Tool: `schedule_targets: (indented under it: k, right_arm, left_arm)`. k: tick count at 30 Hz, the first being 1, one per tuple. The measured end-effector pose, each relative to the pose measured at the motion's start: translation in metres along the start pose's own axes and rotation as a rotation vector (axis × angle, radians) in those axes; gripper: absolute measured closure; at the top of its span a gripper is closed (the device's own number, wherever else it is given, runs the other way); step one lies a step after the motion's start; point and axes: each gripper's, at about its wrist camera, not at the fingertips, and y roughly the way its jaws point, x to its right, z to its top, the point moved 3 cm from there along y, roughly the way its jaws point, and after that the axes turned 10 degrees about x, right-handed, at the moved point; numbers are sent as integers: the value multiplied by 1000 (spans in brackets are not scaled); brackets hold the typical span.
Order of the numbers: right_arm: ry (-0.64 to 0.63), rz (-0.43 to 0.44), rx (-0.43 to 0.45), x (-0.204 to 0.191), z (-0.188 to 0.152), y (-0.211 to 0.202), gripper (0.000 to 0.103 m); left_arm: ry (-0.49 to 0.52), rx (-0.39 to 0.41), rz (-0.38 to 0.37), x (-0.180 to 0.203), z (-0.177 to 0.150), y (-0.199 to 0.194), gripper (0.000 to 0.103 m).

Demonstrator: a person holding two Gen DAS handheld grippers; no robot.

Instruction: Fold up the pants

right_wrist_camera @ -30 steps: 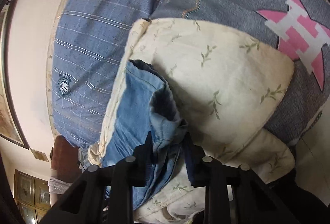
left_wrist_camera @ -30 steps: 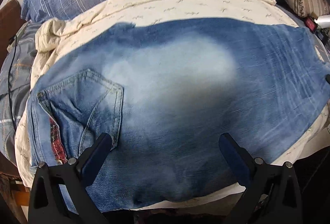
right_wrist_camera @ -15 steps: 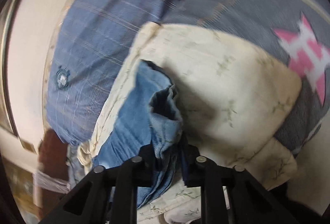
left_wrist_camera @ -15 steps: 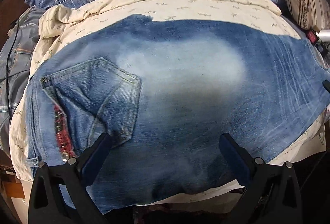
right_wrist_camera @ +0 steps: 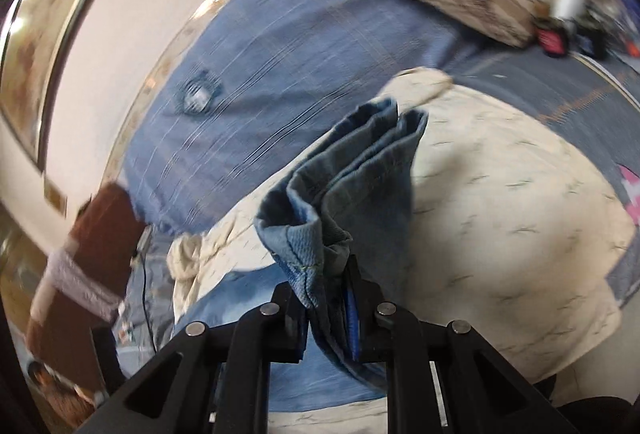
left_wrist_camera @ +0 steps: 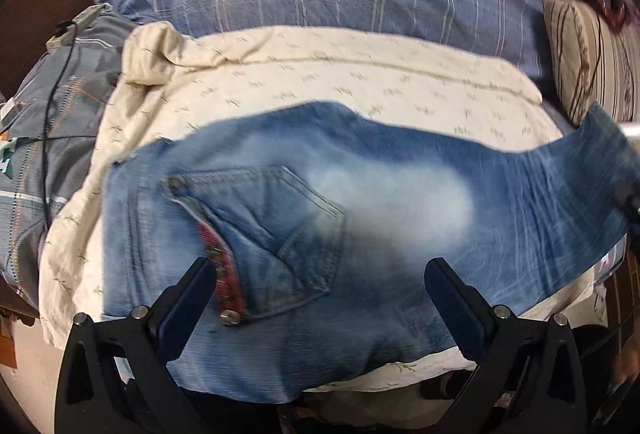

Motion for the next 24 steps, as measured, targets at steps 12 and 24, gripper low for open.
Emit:
schedule_targets:
  k: [12,24]
  right_arm:
    - [-241,3,-410,-67,-120,95,63]
    - [-364,193,-401,-65,-120,53,22]
  left_arm:
    - [-109,20,33,-56,0,-5,0]
    - [10,18,5,-15,20,10,0]
